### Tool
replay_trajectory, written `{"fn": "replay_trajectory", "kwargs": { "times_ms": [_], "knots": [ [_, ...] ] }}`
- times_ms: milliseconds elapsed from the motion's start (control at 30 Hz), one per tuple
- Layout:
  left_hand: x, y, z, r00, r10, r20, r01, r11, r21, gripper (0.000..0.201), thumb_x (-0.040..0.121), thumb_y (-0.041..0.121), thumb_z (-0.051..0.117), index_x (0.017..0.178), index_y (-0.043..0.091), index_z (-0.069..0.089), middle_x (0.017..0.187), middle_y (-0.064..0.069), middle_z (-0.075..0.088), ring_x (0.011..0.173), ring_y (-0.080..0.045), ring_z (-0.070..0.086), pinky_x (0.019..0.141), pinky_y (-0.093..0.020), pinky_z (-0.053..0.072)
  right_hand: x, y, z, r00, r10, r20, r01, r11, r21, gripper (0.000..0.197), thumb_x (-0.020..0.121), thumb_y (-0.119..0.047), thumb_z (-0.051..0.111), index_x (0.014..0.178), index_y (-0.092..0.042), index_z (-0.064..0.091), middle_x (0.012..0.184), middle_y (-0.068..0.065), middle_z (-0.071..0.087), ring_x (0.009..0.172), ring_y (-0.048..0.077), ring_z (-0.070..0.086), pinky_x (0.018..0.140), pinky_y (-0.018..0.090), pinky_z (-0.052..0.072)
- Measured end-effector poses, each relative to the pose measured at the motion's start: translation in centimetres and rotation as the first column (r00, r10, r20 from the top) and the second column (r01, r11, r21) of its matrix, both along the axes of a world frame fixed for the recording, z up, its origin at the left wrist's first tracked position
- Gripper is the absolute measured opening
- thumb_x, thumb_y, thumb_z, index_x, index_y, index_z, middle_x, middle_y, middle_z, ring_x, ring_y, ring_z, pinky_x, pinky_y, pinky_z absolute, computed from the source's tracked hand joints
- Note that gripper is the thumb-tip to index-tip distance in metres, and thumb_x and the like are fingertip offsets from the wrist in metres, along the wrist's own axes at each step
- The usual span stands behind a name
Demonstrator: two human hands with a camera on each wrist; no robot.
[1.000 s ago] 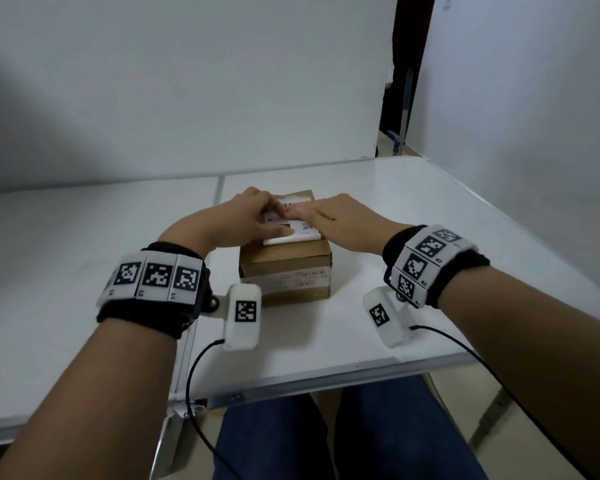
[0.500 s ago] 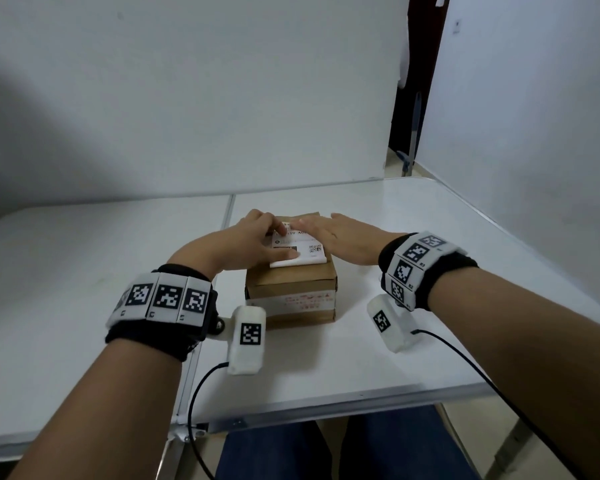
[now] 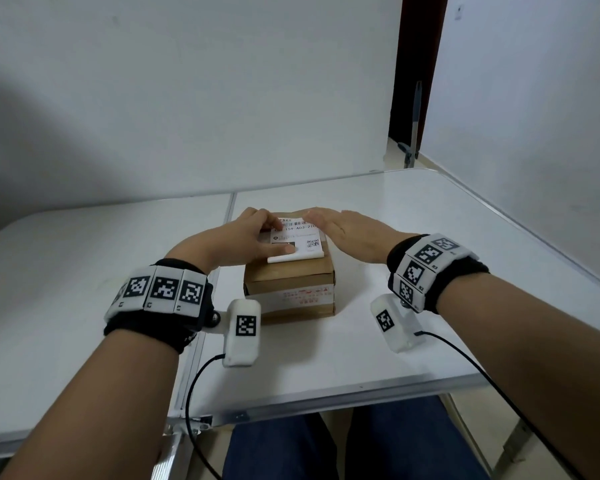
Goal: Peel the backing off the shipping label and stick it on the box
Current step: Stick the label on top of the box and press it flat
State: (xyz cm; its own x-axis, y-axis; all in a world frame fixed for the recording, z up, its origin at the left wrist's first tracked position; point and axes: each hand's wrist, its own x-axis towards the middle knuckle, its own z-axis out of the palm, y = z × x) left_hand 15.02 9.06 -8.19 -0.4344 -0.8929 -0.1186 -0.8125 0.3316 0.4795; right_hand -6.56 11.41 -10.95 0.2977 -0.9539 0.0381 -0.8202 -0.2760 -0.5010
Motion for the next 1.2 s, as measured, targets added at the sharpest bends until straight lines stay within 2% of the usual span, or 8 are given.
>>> {"fn": "replay_trajectory", "kwargs": {
  "times_ms": [233, 333, 400, 567, 800, 900, 1033, 1200],
  "knots": [
    [0.4, 0.4, -0.4, 0.998, 0.013, -0.066, -0.018, 0.997, -0.071, 0.061, 0.079, 0.051, 0.068, 0.130, 0.024, 0.048, 0.130, 0.008, 0.036, 0.128, -0.014, 0.041, 0.107, -0.029, 0.034, -0.6, 1.2, 0.0, 1.000, -0.023, 0.010, 0.023, 0.998, -0.056, 0.066, 0.096, -0.060, 0.008, 0.152, -0.028, 0.026, 0.159, -0.008, 0.028, 0.146, 0.015, 0.026, 0.121, 0.035, 0.015],
    [0.7, 0.8, -0.7, 0.995, 0.097, -0.021, -0.097, 0.995, -0.016, 0.099, 0.076, 0.060, 0.066, 0.153, 0.023, 0.015, 0.160, 0.001, 0.010, 0.145, -0.023, 0.022, 0.116, -0.040, 0.023, -0.2, 1.2, 0.7, 0.995, -0.005, 0.100, 0.012, 0.998, -0.069, 0.067, 0.097, -0.059, 0.009, 0.147, -0.027, 0.040, 0.152, -0.007, 0.042, 0.141, 0.014, 0.035, 0.118, 0.031, 0.022],
    [0.9, 1.0, -0.5, 0.990, 0.140, 0.018, -0.142, 0.985, 0.094, 0.110, 0.076, 0.063, 0.064, 0.154, 0.022, -0.001, 0.163, -0.004, 0.008, 0.146, -0.025, 0.020, 0.117, -0.041, 0.022, 0.7, 1.6, 1.4, 0.994, 0.046, 0.103, -0.040, 0.997, -0.060, 0.066, 0.098, -0.056, 0.010, 0.139, -0.025, 0.052, 0.145, -0.003, 0.052, 0.136, 0.014, 0.042, 0.115, 0.028, 0.026],
    [1.1, 0.8, -0.5, 0.985, 0.110, -0.133, -0.077, 0.969, 0.235, 0.083, 0.079, 0.056, 0.067, 0.145, 0.025, 0.027, 0.138, 0.004, 0.049, 0.117, -0.015, 0.050, 0.098, -0.029, 0.040, 2.6, 1.8, 1.1, 0.988, 0.153, 0.005, -0.153, 0.988, -0.016, 0.061, 0.102, -0.048, 0.009, 0.137, -0.027, 0.055, 0.146, -0.010, 0.049, 0.137, 0.010, 0.040, 0.115, 0.027, 0.025],
    [1.6, 0.7, -0.5, 0.983, 0.069, -0.172, -0.019, 0.960, 0.279, 0.084, 0.077, 0.057, 0.069, 0.145, 0.030, 0.030, 0.135, 0.007, 0.051, 0.121, -0.015, 0.050, 0.100, -0.030, 0.041, 3.3, 1.1, 1.0, 0.969, 0.221, -0.107, -0.220, 0.975, 0.022, 0.052, 0.105, -0.038, 0.012, 0.150, -0.025, 0.032, 0.160, -0.005, 0.023, 0.148, 0.007, 0.015, 0.115, 0.020, 0.003],
    [1.5, 0.9, -0.5, 0.978, 0.062, -0.198, -0.005, 0.961, 0.276, 0.085, 0.077, 0.056, 0.069, 0.146, 0.029, 0.029, 0.136, 0.007, 0.050, 0.122, -0.014, 0.049, 0.097, -0.027, 0.042, 3.5, -0.2, 1.3, 0.969, 0.211, -0.130, -0.209, 0.977, 0.029, 0.053, 0.104, -0.042, 0.013, 0.152, -0.025, 0.027, 0.159, -0.006, 0.026, 0.147, 0.009, 0.020, 0.111, 0.016, 0.006],
    [1.6, 0.7, -0.6, 0.969, 0.081, -0.234, -0.010, 0.957, 0.289, 0.076, 0.080, 0.051, 0.070, 0.142, 0.028, 0.033, 0.120, 0.014, 0.057, 0.105, -0.001, 0.055, 0.076, -0.015, 0.045, 3.4, -1.5, 1.3, 0.969, 0.192, -0.154, -0.187, 0.981, 0.050, 0.054, 0.103, -0.044, 0.011, 0.150, -0.028, 0.031, 0.152, -0.002, 0.041, 0.137, 0.017, 0.037, 0.112, 0.028, 0.020],
    [1.7, 0.4, -0.9, 0.959, 0.100, -0.265, -0.014, 0.951, 0.307, 0.083, 0.075, 0.054, 0.074, 0.142, 0.028, 0.034, 0.124, 0.010, 0.058, 0.109, -0.007, 0.057, 0.090, -0.026, 0.049, 3.4, -1.4, 1.5, 0.945, 0.223, -0.238, -0.231, 0.973, -0.005, 0.050, 0.105, -0.034, 0.009, 0.151, -0.030, 0.027, 0.156, -0.007, 0.033, 0.140, 0.010, 0.032, 0.117, 0.031, 0.017]
  ]
}}
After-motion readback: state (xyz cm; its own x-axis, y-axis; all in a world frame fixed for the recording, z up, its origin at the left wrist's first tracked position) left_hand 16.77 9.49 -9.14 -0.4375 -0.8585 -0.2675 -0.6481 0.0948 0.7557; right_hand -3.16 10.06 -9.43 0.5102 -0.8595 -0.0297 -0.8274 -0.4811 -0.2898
